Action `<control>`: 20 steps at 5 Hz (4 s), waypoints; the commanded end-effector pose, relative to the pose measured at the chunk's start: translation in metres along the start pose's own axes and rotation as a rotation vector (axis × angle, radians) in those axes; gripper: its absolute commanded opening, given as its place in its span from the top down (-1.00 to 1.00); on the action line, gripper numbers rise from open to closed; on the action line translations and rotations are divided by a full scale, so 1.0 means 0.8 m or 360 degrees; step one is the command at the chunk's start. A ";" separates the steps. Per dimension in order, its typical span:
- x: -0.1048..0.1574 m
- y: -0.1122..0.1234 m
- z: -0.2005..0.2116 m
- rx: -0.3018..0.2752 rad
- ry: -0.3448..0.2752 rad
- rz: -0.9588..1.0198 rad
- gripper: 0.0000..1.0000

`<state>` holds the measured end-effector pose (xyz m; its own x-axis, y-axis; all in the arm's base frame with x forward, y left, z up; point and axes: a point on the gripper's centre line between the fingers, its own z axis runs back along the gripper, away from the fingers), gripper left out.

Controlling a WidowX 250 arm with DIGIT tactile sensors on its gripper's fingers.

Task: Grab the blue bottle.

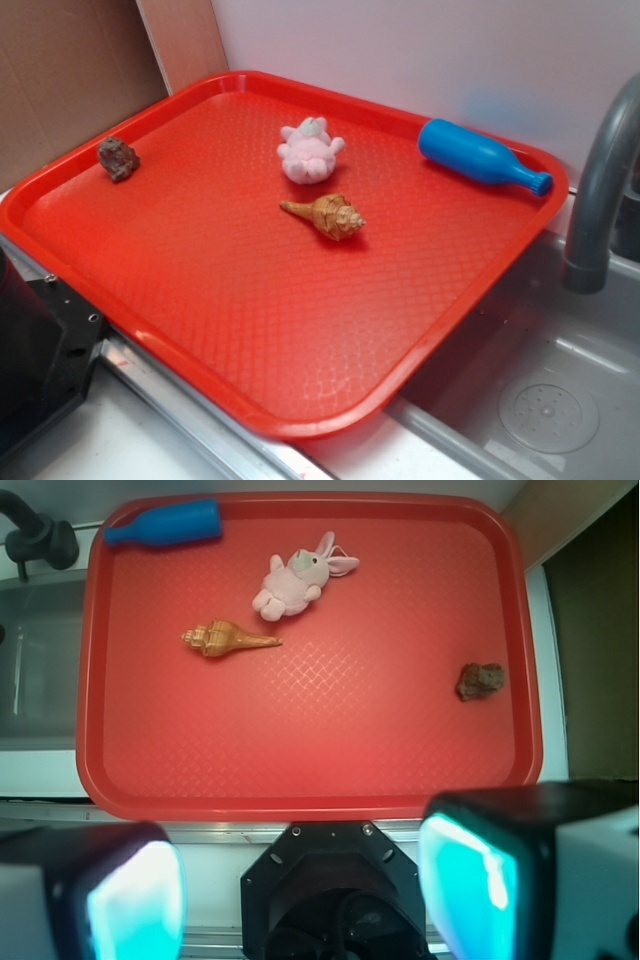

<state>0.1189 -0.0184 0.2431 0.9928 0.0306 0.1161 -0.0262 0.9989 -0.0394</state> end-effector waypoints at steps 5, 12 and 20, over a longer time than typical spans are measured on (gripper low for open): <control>0.115 -0.029 -0.061 -0.0084 -0.0369 0.0211 -1.00; 0.267 -0.096 -0.201 -0.0048 -0.0530 0.0549 -1.00; 0.209 -0.074 -0.243 0.0000 -0.0165 0.0578 -0.15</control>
<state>0.3017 -0.0805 0.0518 0.9182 0.3714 0.1380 -0.3669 0.9285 -0.0576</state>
